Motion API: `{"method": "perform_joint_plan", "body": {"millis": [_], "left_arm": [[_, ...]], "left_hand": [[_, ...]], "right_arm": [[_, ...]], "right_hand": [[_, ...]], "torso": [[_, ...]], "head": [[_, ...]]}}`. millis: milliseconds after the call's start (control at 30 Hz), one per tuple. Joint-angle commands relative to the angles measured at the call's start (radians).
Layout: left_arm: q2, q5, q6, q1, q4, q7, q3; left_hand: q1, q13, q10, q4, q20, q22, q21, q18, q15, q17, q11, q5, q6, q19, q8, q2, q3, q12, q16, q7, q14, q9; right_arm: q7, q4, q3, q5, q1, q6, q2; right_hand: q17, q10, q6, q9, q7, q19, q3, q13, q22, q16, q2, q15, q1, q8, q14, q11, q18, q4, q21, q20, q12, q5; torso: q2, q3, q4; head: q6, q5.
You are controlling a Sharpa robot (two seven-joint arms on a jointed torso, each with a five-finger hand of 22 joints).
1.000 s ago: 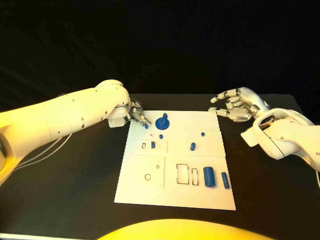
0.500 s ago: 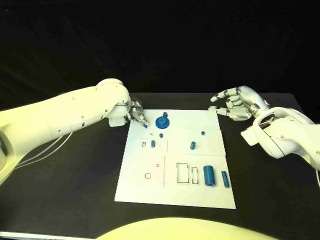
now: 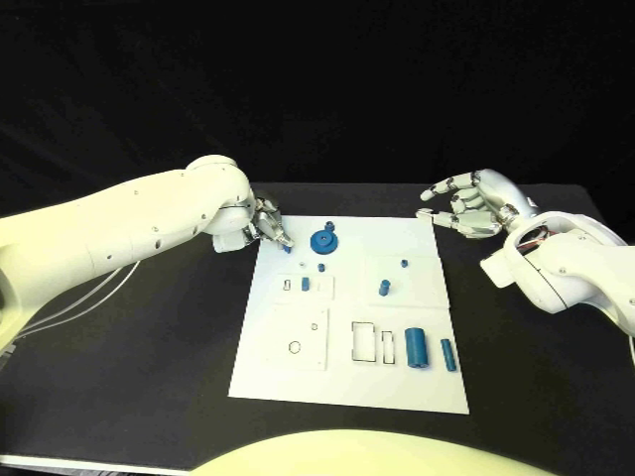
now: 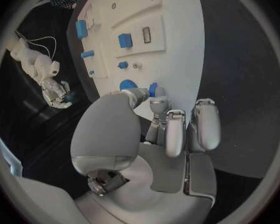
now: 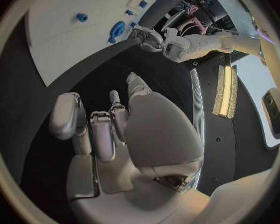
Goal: Assemble the parts on the task board
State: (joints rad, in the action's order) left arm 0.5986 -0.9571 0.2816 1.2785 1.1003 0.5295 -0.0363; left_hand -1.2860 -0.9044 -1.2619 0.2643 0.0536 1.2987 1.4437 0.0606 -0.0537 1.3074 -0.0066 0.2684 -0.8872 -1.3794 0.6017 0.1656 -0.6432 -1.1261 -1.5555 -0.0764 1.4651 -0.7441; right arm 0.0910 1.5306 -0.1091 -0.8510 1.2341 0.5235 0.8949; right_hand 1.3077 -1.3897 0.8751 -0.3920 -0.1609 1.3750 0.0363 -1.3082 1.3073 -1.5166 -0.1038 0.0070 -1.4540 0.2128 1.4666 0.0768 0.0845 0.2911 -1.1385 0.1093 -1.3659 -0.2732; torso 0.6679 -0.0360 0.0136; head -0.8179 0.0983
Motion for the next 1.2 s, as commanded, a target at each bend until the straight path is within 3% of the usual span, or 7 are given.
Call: {"method": "perform_joint_plan", "body": {"millis": [33, 400, 533, 633, 833, 1067, 1200], "left_arm": [[0.023, 0.078, -0.016, 0.000, 0.032, -0.012, 0.001], [0.156, 0.088, -0.089, -0.002, 0.223, -0.021, 0.002], [0.198, 0.052, -0.140, -0.015, 0.297, -0.024, 0.001], [0.228, -0.008, -0.194, -0.029, 0.353, -0.024, 0.001], [0.248, -0.080, -0.262, -0.053, 0.404, -0.025, -0.003], [0.255, -0.149, -0.298, -0.084, 0.444, -0.029, -0.009], [0.256, -0.181, -0.301, -0.090, 0.455, -0.031, -0.013]], "left_hand": [[0.023, -0.002, -0.011, -0.148, 0.000, 0.006, 0.006, 0.001, -0.006, 0.246, 0.002, 0.012, -0.015, -0.011, 0.008, 0.007, -0.160, -0.002, -0.006, 0.005, 0.100, -0.015], [0.081, -0.021, -0.033, -0.197, -0.005, 0.031, 0.018, -0.004, -0.012, 0.251, -0.004, 0.038, -0.031, -0.028, 0.022, 0.021, -0.224, -0.016, -0.008, 0.011, 0.102, -0.026], [0.101, -0.029, -0.042, -0.212, -0.008, 0.044, 0.025, -0.007, -0.014, 0.253, -0.007, 0.049, -0.036, -0.037, 0.028, 0.026, -0.244, -0.023, -0.010, 0.014, 0.103, -0.029], [0.127, -0.037, -0.053, -0.230, -0.011, 0.051, 0.029, -0.008, -0.017, 0.257, -0.011, 0.080, -0.043, -0.042, 0.036, 0.031, -0.264, -0.029, -0.012, 0.018, 0.104, -0.032], [0.139, -0.045, -0.060, -0.239, -0.012, 0.059, 0.032, -0.010, -0.019, 0.258, -0.013, 0.093, -0.048, -0.048, 0.040, 0.033, -0.271, -0.035, -0.012, 0.020, 0.104, -0.033], [0.141, -0.045, -0.061, -0.240, -0.013, 0.060, 0.033, -0.010, -0.019, 0.257, -0.013, 0.094, -0.048, -0.048, 0.041, 0.034, -0.272, -0.036, -0.012, 0.021, 0.104, -0.033], [0.142, -0.044, -0.061, -0.241, -0.013, 0.061, 0.033, -0.010, -0.019, 0.258, -0.013, 0.095, -0.049, -0.049, 0.041, 0.034, -0.272, -0.035, -0.012, 0.021, 0.104, -0.033]], "right_arm": [[0.009, 0.000, 0.000, -0.003, 0.000, -0.018, 0.001], [0.014, -0.002, 0.000, -0.004, 0.000, -0.019, 0.006], [0.014, -0.003, 0.000, -0.004, 0.000, -0.018, 0.008], [0.013, -0.003, 0.000, -0.004, 0.000, -0.018, 0.010], [0.013, -0.003, 0.000, -0.005, 0.000, -0.016, 0.010], [0.013, -0.004, 0.000, -0.006, -0.001, -0.017, 0.013], [0.013, -0.004, 0.000, -0.006, -0.001, -0.017, 0.014]], "right_hand": [[0.133, 0.001, -0.009, 0.001, 0.000, 0.001, -0.001, -0.041, 0.001, 0.007, 0.003, -0.005, 0.007, 0.006, 0.071, -0.001, 0.007, 0.001, 0.003, -0.003, -0.003, -0.005], [0.126, 0.004, -0.009, 0.001, 0.000, -0.003, -0.001, -0.038, -0.005, 0.010, 0.003, -0.005, 0.008, 0.007, 0.069, -0.001, 0.009, 0.001, 0.013, -0.003, 0.000, -0.005], [0.126, 0.004, -0.009, 0.001, 0.000, -0.003, -0.001, -0.038, -0.005, 0.010, 0.003, -0.005, 0.008, 0.007, 0.069, -0.001, 0.009, 0.001, 0.013, -0.003, 0.000, -0.005], [0.126, 0.004, -0.009, 0.001, 0.000, -0.003, -0.001, -0.038, -0.005, 0.010, 0.003, -0.005, 0.008, 0.007, 0.069, -0.001, 0.009, 0.001, 0.013, -0.003, 0.000, -0.005], [0.125, 0.005, -0.010, 0.001, 0.000, -0.003, -0.001, -0.037, -0.005, 0.011, 0.002, -0.005, 0.009, 0.007, 0.069, -0.001, 0.009, 0.000, 0.014, -0.003, 0.001, -0.006], [0.125, 0.005, -0.010, 0.001, 0.000, -0.003, -0.001, -0.037, -0.005, 0.011, 0.002, -0.005, 0.009, 0.007, 0.069, -0.001, 0.009, 0.000, 0.014, -0.003, 0.001, -0.006], [0.125, 0.005, -0.010, 0.001, 0.000, -0.003, -0.001, -0.037, -0.005, 0.011, 0.002, -0.005, 0.009, 0.007, 0.069, -0.001, 0.009, 0.000, 0.014, -0.003, 0.001, -0.006]], "torso": [[-0.001, 0.0007, -0.0013], [-0.001, -0.0003, -0.0004], [0.000, -0.0003, -0.0029], [-0.002, -0.0011, -0.0075], [-0.003, -0.0017, -0.0082], [-0.001, 0.0010, -0.0104], [-0.002, -0.0017, -0.0085]], "head": [[-0.001, 0.002], [-0.001, 0.014], [-0.002, 0.014], [-0.005, 0.014], [-0.010, 0.014], [-0.012, 0.013], [-0.014, 0.017]]}}
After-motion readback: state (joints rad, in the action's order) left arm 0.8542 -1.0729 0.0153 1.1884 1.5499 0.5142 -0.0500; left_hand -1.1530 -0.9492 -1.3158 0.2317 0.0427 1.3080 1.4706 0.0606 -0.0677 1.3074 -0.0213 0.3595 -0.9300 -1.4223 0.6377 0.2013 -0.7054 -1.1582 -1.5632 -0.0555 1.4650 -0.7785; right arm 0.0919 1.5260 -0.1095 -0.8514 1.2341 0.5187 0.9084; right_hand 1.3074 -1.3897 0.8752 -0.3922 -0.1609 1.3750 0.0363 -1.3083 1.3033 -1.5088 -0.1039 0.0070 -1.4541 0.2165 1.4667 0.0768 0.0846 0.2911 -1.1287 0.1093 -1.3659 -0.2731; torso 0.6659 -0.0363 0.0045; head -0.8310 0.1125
